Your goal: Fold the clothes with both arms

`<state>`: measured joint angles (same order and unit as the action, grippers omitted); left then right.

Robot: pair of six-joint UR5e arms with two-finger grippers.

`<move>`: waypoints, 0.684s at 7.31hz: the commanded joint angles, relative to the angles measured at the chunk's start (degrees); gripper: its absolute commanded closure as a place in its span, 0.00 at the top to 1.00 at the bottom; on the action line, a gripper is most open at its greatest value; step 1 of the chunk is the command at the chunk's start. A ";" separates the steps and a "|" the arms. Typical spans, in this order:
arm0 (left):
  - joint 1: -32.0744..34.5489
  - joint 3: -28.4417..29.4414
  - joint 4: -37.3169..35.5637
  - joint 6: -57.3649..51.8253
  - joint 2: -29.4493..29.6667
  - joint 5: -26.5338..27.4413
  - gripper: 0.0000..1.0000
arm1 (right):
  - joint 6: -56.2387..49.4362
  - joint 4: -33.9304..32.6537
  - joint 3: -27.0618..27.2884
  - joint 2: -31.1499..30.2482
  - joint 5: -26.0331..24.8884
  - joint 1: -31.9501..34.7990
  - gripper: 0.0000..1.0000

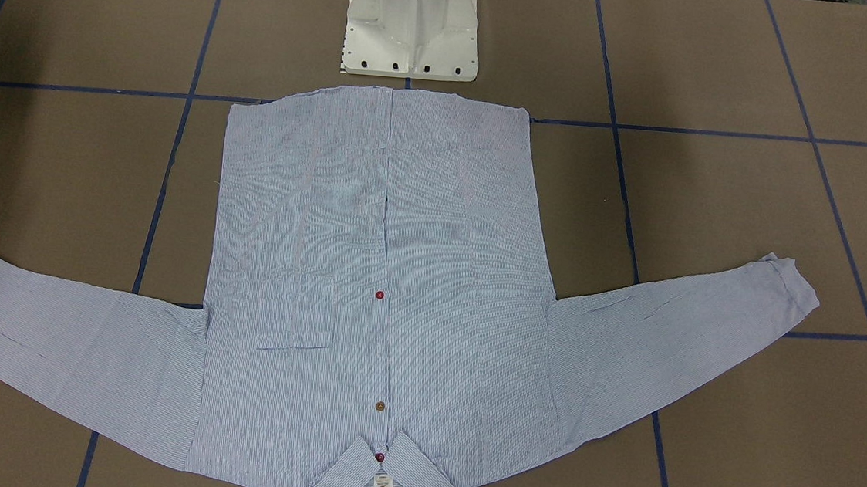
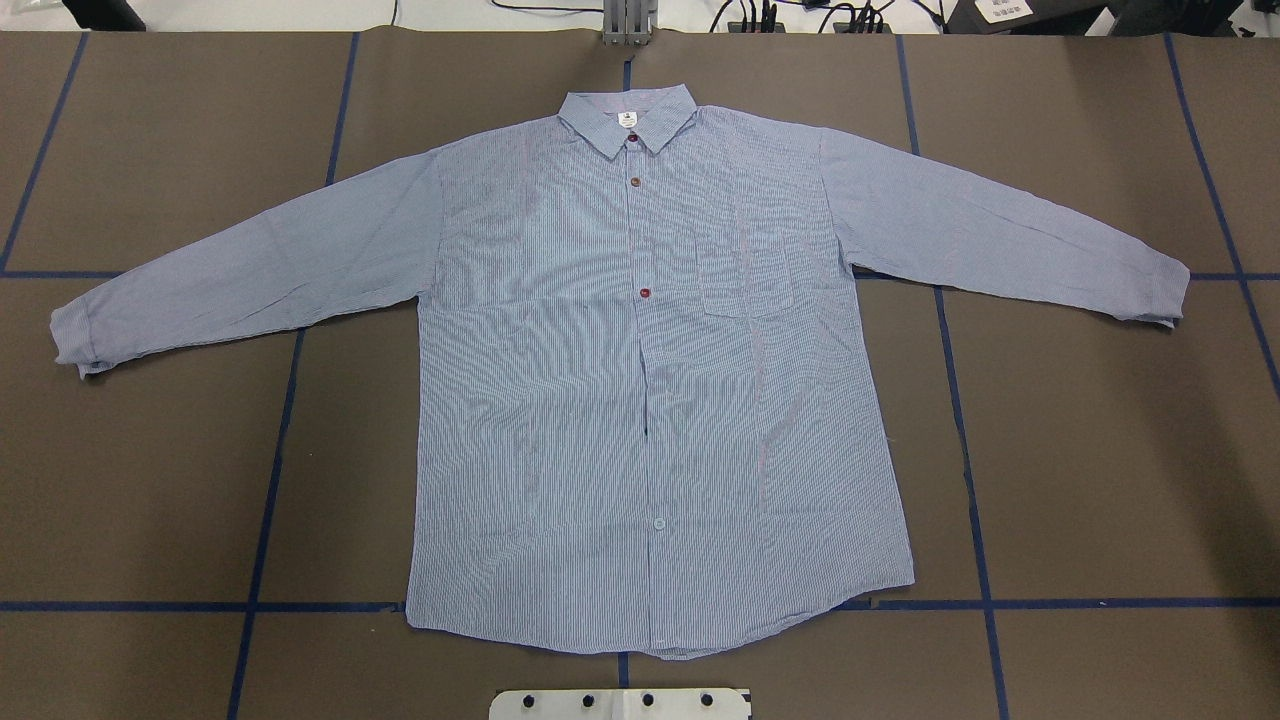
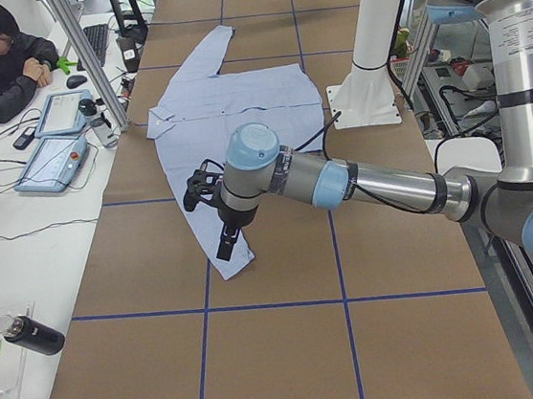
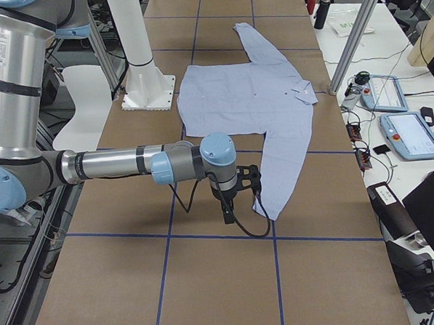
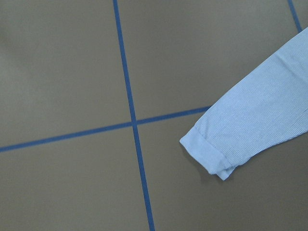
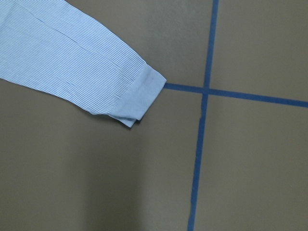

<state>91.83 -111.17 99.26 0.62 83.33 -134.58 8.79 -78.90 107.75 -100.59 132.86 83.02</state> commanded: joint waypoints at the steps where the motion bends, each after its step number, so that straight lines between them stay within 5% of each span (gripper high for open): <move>1: -0.16 0.87 0.84 0.08 1.14 -0.06 1.00 | 3.15 4.46 -1.22 3.03 -0.49 -6.78 0.89; 3: -0.16 1.22 0.93 0.08 1.14 -0.41 1.00 | 3.34 4.81 -3.23 3.82 -11.17 -13.65 1.00; 5: -0.16 1.22 0.93 0.08 1.14 -0.50 1.00 | 3.42 26.04 -18.45 4.69 -11.13 -14.55 1.00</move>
<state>91.67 -109.98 100.19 0.70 84.46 -134.99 12.12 -65.47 98.36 -96.55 122.54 69.52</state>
